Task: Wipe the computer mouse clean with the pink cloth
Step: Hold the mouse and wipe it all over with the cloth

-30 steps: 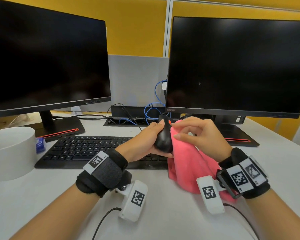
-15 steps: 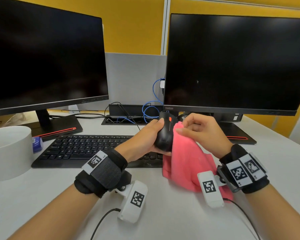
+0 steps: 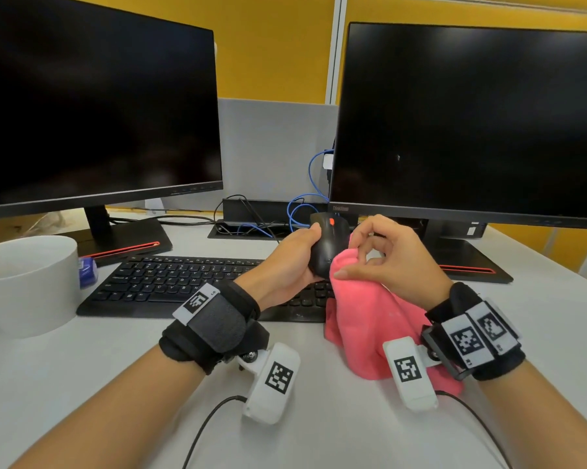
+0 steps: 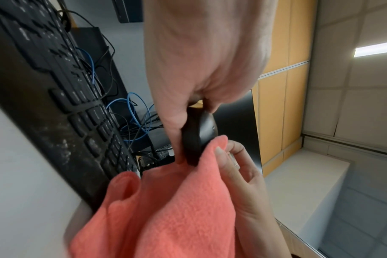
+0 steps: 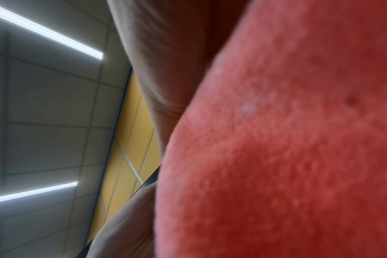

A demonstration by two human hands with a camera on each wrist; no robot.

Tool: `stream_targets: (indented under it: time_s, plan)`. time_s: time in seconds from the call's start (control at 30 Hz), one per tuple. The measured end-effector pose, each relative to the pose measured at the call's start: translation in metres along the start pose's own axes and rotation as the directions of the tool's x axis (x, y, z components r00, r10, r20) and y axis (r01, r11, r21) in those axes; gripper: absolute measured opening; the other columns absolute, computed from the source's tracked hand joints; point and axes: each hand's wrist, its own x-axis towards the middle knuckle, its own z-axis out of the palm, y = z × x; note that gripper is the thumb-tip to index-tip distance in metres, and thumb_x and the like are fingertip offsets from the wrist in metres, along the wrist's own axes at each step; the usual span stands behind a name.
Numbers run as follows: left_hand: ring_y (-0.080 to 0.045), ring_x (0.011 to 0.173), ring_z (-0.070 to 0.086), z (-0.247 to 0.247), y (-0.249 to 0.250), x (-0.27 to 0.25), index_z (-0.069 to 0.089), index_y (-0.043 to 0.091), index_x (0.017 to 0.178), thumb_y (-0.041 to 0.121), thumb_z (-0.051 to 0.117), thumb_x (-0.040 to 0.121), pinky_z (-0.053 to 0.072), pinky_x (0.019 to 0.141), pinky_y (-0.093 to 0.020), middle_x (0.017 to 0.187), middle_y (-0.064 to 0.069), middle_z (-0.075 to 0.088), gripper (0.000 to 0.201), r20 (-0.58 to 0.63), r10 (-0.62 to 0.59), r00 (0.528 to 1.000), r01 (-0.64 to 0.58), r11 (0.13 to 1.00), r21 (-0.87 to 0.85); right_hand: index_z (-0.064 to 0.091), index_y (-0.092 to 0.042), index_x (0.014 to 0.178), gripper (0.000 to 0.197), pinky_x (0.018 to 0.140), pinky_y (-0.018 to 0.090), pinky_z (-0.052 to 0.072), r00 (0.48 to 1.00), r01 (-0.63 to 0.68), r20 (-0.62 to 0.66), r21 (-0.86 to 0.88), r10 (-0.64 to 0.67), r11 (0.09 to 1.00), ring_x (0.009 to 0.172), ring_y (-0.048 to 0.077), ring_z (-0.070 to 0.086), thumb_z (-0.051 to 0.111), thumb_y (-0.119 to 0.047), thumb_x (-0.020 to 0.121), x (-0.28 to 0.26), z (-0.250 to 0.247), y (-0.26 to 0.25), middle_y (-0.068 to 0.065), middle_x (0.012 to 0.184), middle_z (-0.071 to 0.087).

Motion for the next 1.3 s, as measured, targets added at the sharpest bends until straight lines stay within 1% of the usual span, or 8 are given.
stream_targets:
  time_s: [0.3,0.47,0.67,0.83,0.97,1.07,1.17,1.3]
  plan:
    - [-0.025,0.111,0.063,0.003,-0.006,0.001,0.049,0.007,0.139,0.029,0.029,0.107,0.054,0.083,-0.036,0.131,-0.015,0.061,0.043,-0.036,-0.038,0.999,0.032,0.989,-0.142,0.052,-0.011,0.081,0.061,0.063,0.021,0.05,0.998,-0.047,-0.046,-0.14,0.041,0.989,0.064,0.011,0.056,0.089,-0.046,0.049,-0.001,0.001,-0.001,-0.001,0.081,0.058]
    - [-0.029,0.109,0.065,-0.005,-0.007,0.006,0.046,0.006,0.139,0.029,0.029,0.107,0.054,0.089,-0.043,0.131,-0.019,0.061,0.043,-0.03,-0.039,0.999,0.032,0.977,-0.21,0.06,-0.012,0.087,0.041,0.076,0.042,0.058,0.992,-0.115,0.044,-0.067,0.118,0.991,0.075,0.013,0.065,0.091,-0.015,0.061,-0.002,-0.012,0.004,-0.005,0.084,0.064]
    - [-0.035,0.106,0.067,-0.013,-0.004,0.008,0.05,0.004,0.132,0.032,0.026,0.107,0.05,0.097,-0.046,0.123,-0.023,0.065,0.044,0.04,-0.047,0.998,0.054,0.975,-0.215,0.073,-0.009,0.084,0.015,0.074,0.067,0.051,0.962,-0.121,-0.241,0.059,0.131,0.991,0.084,0.041,0.069,0.083,-0.013,0.074,-0.002,-0.034,0.005,0.004,0.083,0.076]
    - [-0.027,0.122,0.059,-0.011,-0.009,0.008,0.049,0.011,0.139,0.03,0.03,0.107,0.052,0.091,-0.04,0.135,-0.013,0.06,0.042,0.089,-0.026,0.996,0.037,0.991,-0.132,0.073,-0.001,0.088,0.019,0.087,0.04,0.058,0.968,-0.106,-0.215,0.104,0.126,0.989,0.087,0.025,0.073,0.082,-0.007,0.073,-0.002,-0.025,0.0,0.011,0.089,0.076]
    - [-0.028,0.125,0.057,-0.009,-0.009,0.007,0.05,0.012,0.138,0.029,0.027,0.107,0.051,0.097,-0.042,0.136,-0.013,0.059,0.042,0.134,-0.004,0.991,0.019,0.994,-0.111,0.073,-0.004,0.083,0.013,0.073,0.023,0.054,0.984,-0.028,-0.174,0.067,0.039,0.997,0.075,0.013,0.069,0.082,-0.006,0.073,-0.002,-0.016,0.001,0.011,0.083,0.074]
    - [-0.026,0.115,0.061,-0.01,-0.01,0.007,0.051,0.012,0.136,0.028,0.025,0.108,0.052,0.095,-0.041,0.134,-0.015,0.06,0.042,0.134,0.008,0.991,0.007,0.994,-0.111,0.074,-0.009,0.081,0.013,0.08,0.029,0.054,0.997,-0.006,-0.077,0.039,0.009,0.999,0.079,0.017,0.067,0.083,-0.007,0.072,-0.002,-0.012,0.004,0.009,0.083,0.072]
    - [-0.029,0.123,0.057,-0.008,-0.012,0.007,0.05,0.011,0.137,0.028,0.025,0.108,0.047,0.102,-0.044,0.136,-0.015,0.059,0.042,0.133,-0.006,0.991,0.016,0.997,-0.078,0.074,-0.011,0.084,0.012,0.08,0.031,0.055,0.985,0.014,-0.172,0.021,-0.01,1.0,0.085,0.03,0.068,0.081,-0.01,0.075,0.001,-0.013,0.009,0.007,0.086,0.072]
    - [-0.034,0.129,0.052,-0.007,-0.015,0.009,0.047,0.008,0.139,0.029,0.026,0.107,0.046,0.103,-0.047,0.137,-0.019,0.057,0.044,0.111,-0.013,0.994,0.019,0.998,-0.057,0.076,-0.011,0.085,0.013,0.076,0.028,0.056,0.997,0.023,-0.07,-0.023,-0.024,0.999,0.079,0.02,0.067,0.082,-0.014,0.074,-0.002,-0.013,0.004,0.007,0.085,0.071]
